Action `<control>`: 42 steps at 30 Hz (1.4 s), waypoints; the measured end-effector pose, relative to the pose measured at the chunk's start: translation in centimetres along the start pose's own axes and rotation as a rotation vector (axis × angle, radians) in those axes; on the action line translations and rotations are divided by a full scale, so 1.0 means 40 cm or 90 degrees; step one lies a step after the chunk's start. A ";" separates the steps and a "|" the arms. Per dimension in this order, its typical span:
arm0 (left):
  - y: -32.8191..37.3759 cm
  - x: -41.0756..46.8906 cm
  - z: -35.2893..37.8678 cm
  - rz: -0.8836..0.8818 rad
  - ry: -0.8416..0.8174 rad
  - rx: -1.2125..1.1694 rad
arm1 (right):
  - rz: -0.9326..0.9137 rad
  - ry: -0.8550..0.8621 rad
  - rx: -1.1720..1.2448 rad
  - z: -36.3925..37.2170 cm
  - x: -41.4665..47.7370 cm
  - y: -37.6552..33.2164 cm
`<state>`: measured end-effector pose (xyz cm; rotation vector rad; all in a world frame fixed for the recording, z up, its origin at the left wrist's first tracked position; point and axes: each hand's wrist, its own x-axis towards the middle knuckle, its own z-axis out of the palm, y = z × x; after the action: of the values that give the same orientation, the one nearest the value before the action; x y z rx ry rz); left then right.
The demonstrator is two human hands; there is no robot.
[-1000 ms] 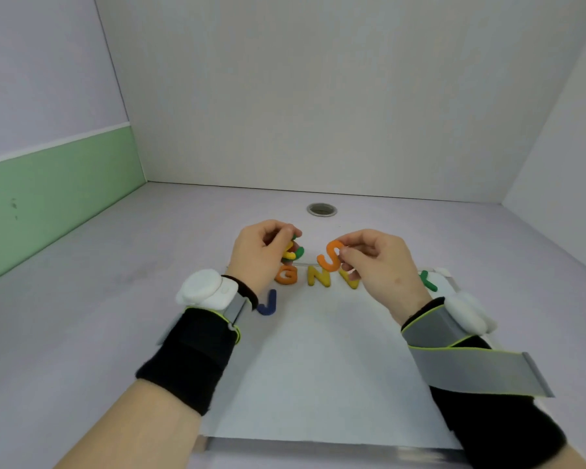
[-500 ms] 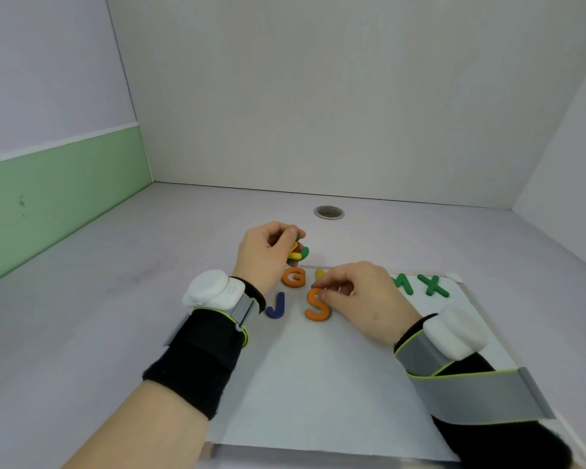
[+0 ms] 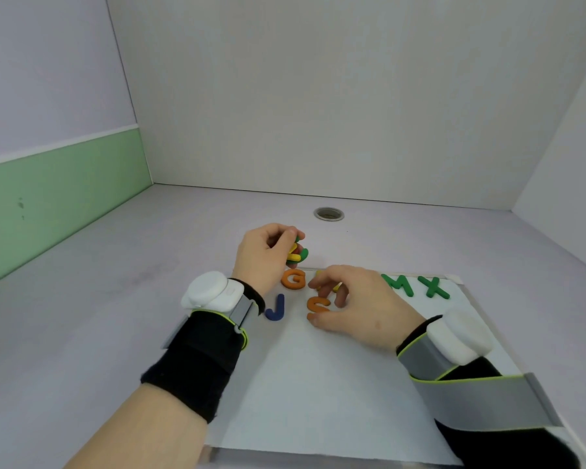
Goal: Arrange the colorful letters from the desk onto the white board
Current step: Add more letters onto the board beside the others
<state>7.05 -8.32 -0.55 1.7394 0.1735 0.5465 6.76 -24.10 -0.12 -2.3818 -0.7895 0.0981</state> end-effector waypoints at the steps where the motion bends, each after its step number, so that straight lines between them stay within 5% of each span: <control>1: 0.000 0.001 0.000 0.001 0.000 0.001 | 0.004 0.001 0.003 -0.001 0.000 0.001; 13: -0.002 0.004 -0.001 0.001 0.002 0.006 | 0.059 -0.035 -0.012 -0.018 -0.004 0.006; 18: -0.001 0.004 -0.006 0.004 0.024 -0.020 | -0.059 -0.014 -0.057 -0.008 -0.015 -0.032; 25: -0.003 0.009 -0.006 0.009 0.043 -0.046 | -0.152 -0.122 -0.130 0.029 -0.017 -0.041; 42: -0.008 0.010 -0.004 0.010 0.039 -0.029 | -0.135 -0.110 -0.064 0.023 -0.019 -0.042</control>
<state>7.37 -7.96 -0.73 1.6825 0.1888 0.6109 5.04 -22.97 0.04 -2.3894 -1.1483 0.1827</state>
